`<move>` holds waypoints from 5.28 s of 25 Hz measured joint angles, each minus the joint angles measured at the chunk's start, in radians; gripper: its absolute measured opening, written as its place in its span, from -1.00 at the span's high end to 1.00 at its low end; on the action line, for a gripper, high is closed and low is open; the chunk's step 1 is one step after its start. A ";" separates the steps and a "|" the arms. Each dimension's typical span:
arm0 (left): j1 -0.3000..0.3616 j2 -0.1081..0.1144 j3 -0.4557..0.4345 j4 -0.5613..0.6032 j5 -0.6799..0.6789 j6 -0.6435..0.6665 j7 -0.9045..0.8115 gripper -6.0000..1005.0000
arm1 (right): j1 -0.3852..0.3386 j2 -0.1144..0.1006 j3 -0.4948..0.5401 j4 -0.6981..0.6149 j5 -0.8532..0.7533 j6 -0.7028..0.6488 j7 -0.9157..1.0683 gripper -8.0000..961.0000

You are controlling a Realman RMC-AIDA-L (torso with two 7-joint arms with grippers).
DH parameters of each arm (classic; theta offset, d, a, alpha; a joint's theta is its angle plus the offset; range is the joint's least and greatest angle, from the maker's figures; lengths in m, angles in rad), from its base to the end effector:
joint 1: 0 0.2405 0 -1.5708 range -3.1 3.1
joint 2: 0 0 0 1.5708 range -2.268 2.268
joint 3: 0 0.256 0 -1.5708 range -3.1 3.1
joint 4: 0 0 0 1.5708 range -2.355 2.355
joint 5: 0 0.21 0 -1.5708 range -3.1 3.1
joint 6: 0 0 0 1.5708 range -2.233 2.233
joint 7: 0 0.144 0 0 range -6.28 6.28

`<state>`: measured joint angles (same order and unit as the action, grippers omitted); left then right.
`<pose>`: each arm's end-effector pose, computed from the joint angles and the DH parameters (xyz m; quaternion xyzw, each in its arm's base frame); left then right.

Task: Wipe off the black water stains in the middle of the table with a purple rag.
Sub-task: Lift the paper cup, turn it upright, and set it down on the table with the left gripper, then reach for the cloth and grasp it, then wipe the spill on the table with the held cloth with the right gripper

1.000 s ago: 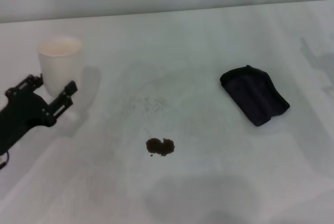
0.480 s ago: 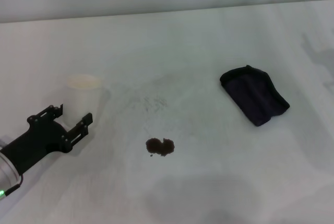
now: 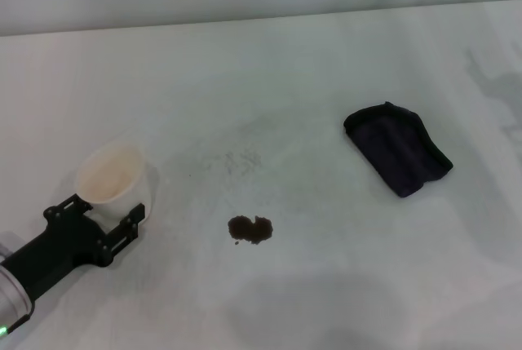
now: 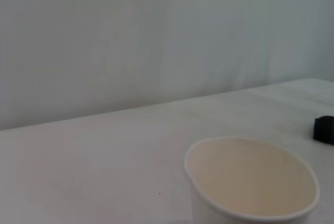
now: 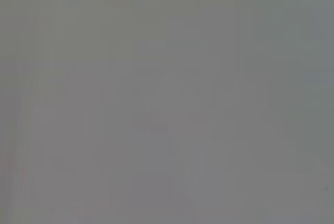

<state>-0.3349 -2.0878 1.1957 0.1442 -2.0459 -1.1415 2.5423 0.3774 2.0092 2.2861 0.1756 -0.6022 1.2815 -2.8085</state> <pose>-0.3446 0.2617 -0.0768 -0.8834 -0.2420 -0.2184 0.3366 0.3616 0.3251 0.0744 -0.6647 0.1685 0.3090 0.6591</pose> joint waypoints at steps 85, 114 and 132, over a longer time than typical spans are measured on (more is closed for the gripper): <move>0.219 0.040 -0.119 0.122 -0.549 -0.204 0.232 -0.78 | 0.251 0.004 -0.563 1.075 -2.074 0.180 2.511 -0.70; 0.215 0.037 -0.116 0.124 -0.550 -0.210 0.245 -0.78 | 0.383 0.006 -0.632 0.735 -2.153 0.044 2.543 -0.38; 0.204 0.041 -0.120 0.122 -0.540 -0.181 0.248 -0.78 | 0.412 0.013 -0.704 0.713 -2.142 0.032 2.561 0.63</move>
<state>-0.1307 -2.0466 1.0756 0.2660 -2.5858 -1.3222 2.7900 0.7893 2.0227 1.5825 0.8884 -2.7442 1.3133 -0.2479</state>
